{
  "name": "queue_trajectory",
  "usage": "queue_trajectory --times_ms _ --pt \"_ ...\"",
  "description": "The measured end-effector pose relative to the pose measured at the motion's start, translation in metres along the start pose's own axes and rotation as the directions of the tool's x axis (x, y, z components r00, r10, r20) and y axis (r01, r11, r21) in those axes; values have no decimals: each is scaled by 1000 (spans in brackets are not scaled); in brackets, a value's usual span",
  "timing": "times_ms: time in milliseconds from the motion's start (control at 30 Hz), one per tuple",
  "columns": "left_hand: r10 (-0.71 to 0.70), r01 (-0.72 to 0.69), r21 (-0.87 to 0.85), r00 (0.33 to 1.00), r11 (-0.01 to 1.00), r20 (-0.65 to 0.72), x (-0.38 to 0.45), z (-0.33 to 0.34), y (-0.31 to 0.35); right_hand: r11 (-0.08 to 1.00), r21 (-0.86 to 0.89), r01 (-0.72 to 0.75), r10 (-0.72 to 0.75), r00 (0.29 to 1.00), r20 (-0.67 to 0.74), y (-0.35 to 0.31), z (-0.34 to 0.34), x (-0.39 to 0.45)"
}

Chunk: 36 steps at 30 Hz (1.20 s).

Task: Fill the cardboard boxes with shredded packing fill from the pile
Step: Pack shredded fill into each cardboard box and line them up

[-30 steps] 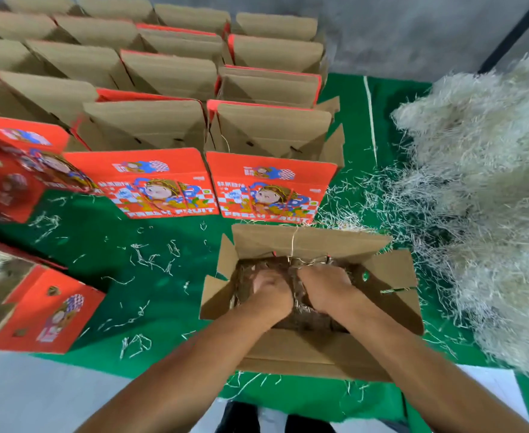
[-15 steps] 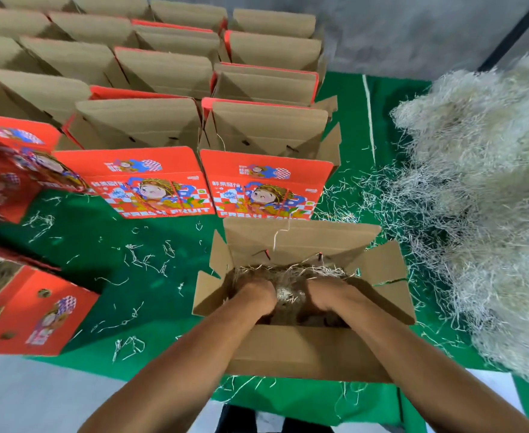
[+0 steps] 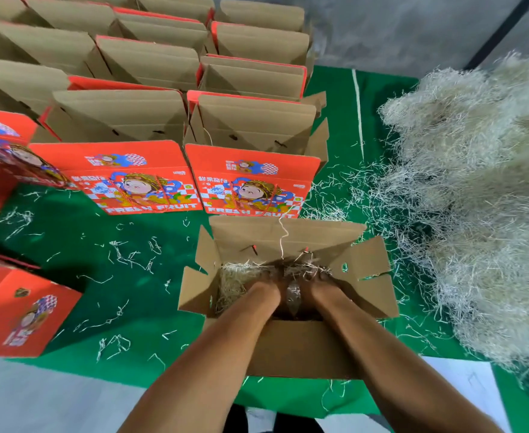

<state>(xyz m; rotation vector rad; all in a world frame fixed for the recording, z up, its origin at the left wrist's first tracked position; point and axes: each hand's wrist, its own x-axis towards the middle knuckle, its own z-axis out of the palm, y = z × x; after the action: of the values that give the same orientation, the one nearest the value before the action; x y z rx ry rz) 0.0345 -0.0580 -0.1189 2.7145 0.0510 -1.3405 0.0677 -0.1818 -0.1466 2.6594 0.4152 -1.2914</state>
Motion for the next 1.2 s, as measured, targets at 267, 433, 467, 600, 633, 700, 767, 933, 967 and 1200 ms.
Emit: queue_trajectory --times_ms 267,433,467,600,633,700,767,933,967,1200 --pt "0 -6 -32 985 999 -173 -12 -18 -11 993 112 -19 44 974 -223 -3 -18 -20" --pt "-82 84 100 996 991 -29 -2 -1 -43 988 120 -98 78 984 160 -6 4 -22" --pt "-75 79 107 996 991 -43 1 4 -48 991 115 -74 57 987 147 -7 4 -20" --pt "-96 97 73 995 993 -16 -6 9 -52 991 120 -66 54 993 102 -7 8 -19" --pt "-113 115 45 993 992 -28 -10 10 -49 990 127 -56 48 997 66 -7 8 -22" --pt "-113 115 28 991 993 -69 -15 4 -34 985 164 -52 61 997 -51 -11 -1 -23" --pt "-90 91 11 991 996 -102 -18 0 -20 963 270 -13 58 986 -158 -19 -14 -17" --pt "-5 -8 -92 990 996 -138 -11 15 -21 975 199 95 -75 992 -106 -41 -12 -18" --pt "7 -20 -96 990 995 -138 -9 18 -26 982 162 94 -86 995 -57 -41 -5 -22" --pt "-112 118 187 993 975 -44 -8 6 -31 985 172 32 14 967 -256 -19 -12 -34"
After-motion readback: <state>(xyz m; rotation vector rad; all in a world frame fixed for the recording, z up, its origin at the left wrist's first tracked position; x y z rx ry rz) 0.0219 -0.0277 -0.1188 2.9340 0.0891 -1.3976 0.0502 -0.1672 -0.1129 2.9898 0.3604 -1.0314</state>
